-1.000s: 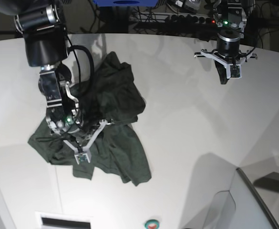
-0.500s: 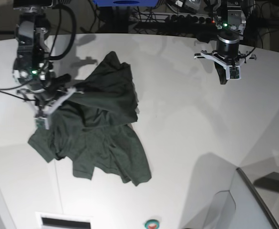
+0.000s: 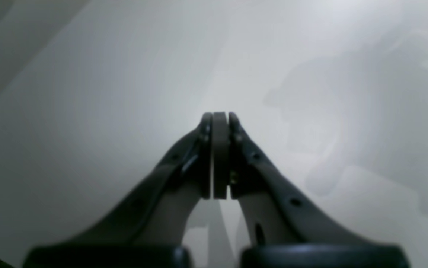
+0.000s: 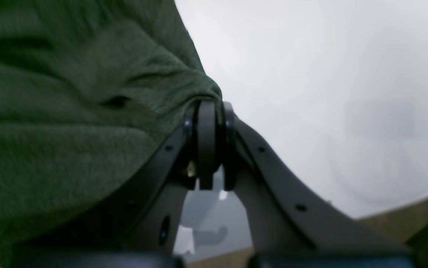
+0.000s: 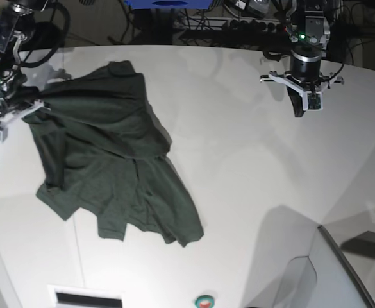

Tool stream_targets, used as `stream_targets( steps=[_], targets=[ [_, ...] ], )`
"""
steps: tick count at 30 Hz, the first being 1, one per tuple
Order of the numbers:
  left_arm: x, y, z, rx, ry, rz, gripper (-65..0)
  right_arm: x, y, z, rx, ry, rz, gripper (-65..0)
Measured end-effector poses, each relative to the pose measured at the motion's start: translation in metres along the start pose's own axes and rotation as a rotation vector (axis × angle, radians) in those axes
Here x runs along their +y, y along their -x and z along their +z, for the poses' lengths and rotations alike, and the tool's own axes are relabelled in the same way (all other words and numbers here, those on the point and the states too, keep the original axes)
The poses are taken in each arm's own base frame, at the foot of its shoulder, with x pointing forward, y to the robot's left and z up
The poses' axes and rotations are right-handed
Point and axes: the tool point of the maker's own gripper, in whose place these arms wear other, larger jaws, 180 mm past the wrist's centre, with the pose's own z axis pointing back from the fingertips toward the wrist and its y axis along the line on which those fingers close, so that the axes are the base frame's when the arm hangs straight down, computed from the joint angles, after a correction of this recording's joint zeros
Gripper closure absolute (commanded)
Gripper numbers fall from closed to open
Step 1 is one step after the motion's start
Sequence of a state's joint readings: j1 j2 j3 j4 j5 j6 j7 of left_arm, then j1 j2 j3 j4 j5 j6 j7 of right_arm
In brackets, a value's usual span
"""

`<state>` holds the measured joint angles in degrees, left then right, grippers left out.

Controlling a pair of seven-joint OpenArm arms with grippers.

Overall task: Layout the t-shirt on the table in an organized manner, then fold the t-shirt properly
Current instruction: 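Drag the pinched shirt fabric away from the left gripper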

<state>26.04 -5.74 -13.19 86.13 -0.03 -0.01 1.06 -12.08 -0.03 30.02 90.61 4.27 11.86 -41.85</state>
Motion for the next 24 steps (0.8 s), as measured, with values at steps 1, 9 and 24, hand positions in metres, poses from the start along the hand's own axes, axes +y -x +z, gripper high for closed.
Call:
stream_targets(
  steps=[1, 9, 24],
  targets=[
    [0.0, 0.0, 0.0, 0.0, 0.0, 0.0, 0.0, -0.006, 0.002, -0.001, 0.003, 0.008, -0.024, -0.8],
    [0.001, 0.001, 0.0, 0.004, -0.004, 0.002, 0.0, -0.049, 0.017, -0.008, 0.048, 0.115, -0.178, -9.9],
    [0.001, 0.003, 0.003, 0.012, 0.0, -0.006, -15.1, 0.026, -0.126, -0.025, -0.22, -0.041, 0.072, -40.5]
  ],
)
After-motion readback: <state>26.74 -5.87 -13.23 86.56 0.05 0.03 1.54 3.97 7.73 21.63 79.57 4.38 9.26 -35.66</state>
